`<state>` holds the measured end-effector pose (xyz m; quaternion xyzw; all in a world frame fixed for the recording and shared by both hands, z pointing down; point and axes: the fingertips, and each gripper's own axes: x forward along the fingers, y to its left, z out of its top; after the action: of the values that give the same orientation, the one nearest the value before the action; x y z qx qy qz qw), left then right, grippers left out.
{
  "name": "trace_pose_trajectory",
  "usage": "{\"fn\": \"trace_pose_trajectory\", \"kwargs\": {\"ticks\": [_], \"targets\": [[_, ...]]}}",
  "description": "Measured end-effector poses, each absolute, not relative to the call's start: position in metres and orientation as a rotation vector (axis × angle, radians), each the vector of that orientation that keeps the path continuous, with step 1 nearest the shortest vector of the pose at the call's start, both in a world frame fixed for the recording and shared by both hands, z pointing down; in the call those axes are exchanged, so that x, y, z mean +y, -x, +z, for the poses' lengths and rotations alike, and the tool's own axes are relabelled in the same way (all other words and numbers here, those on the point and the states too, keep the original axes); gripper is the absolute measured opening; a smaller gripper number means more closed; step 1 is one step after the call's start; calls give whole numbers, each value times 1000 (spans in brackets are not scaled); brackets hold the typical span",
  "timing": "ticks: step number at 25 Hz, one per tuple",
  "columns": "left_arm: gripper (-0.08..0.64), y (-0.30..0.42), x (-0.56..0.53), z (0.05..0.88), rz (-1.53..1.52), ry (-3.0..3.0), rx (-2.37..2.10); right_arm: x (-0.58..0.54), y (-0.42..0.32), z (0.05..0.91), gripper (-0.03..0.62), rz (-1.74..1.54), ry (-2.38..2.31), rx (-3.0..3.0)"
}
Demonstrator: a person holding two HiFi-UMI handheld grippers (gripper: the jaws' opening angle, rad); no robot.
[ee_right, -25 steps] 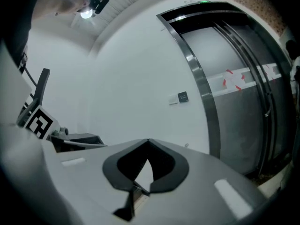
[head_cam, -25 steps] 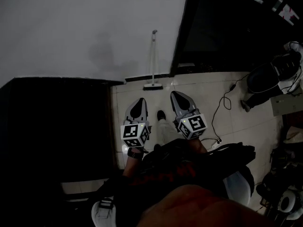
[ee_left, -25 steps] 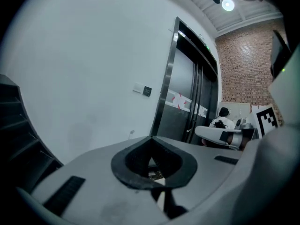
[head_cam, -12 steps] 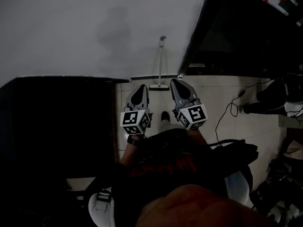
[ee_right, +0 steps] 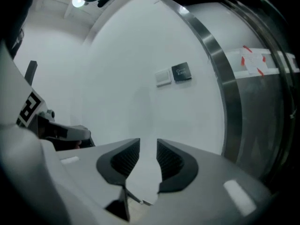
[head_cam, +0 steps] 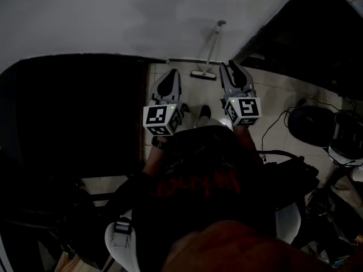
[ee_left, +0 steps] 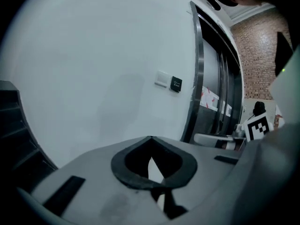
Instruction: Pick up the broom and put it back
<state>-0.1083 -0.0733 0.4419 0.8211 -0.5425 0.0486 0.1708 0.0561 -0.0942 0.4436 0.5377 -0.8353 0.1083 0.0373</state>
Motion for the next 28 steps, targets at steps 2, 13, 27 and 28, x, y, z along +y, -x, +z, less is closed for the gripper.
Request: {"fn": "trace_pose_trajectory", "kwargs": {"ticks": [2,13,27,28], "targets": [[5,122,-81,436,121,-2317,-1570,-105,-51,461,149,352,-1624,-2518],[5,132,-102,467,184,-2279,-1586,-194,-65,675,227,592,-1537,-2192],[5,179,-89,517,303,-2029,-1744,-296,-78,900,230,871,-1376,-1879],[5,185,-87,520,314,-2014,-1757,-303,-79,909,230,872,-1382,-1865]]}}
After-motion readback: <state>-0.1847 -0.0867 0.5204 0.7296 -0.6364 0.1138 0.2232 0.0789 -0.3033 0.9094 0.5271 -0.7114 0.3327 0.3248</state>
